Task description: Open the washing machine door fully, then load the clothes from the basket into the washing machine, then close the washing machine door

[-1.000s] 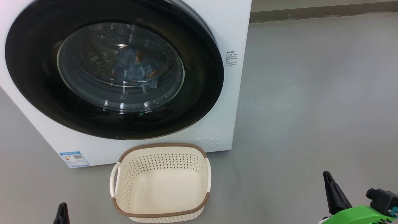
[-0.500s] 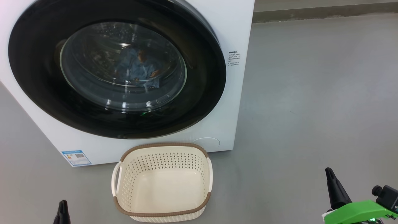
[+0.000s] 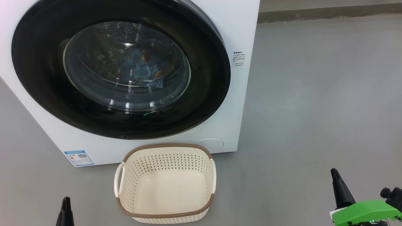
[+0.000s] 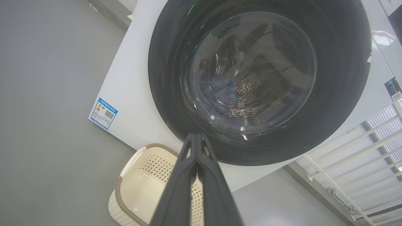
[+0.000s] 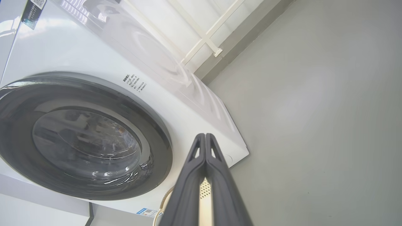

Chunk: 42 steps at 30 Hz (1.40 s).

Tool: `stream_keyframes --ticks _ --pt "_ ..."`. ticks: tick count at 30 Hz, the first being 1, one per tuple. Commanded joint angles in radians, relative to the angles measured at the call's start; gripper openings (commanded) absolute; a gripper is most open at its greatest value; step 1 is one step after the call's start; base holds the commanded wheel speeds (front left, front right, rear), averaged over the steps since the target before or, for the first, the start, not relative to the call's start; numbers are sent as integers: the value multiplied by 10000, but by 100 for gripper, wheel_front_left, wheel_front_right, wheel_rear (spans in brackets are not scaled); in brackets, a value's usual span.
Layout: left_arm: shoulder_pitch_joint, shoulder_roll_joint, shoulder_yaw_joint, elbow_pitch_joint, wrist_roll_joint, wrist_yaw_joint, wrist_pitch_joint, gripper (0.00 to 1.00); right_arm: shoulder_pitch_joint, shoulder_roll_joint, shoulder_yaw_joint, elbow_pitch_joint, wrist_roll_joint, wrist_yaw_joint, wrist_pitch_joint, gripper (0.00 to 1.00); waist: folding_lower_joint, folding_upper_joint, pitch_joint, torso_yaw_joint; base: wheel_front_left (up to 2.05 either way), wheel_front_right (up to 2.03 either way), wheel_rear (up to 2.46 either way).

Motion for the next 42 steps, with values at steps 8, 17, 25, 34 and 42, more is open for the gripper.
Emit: stream_keyframes --ticks 8,17,25,34,42 --pt "-590 51 143 -189 -965 69 291 0 -594 -46 -80 -321 943 -13 257 0 -1 0 -1 56 0 0 0" --pt "-757 -10 154 -181 -1864 94 556 0 -690 14 -189 -355 1802 -15 506 0 -1 0 -3 115 0 0 0" --pt "-886 -58 162 -175 -2563 113 762 0 -765 60 -273 -381 2471 -17 698 0 -1 0 -4 161 0 0 0" --pt "-1070 -126 175 -165 -3558 141 1056 0 -871 125 -391 -419 3425 -19 971 0 -1 0 -6 227 0 0 0" --pt "-1218 -181 185 -158 -4357 163 1291 0 -956 176 -484 -450 4192 -21 1190 0 -1 0 -7 279 0 0 0"
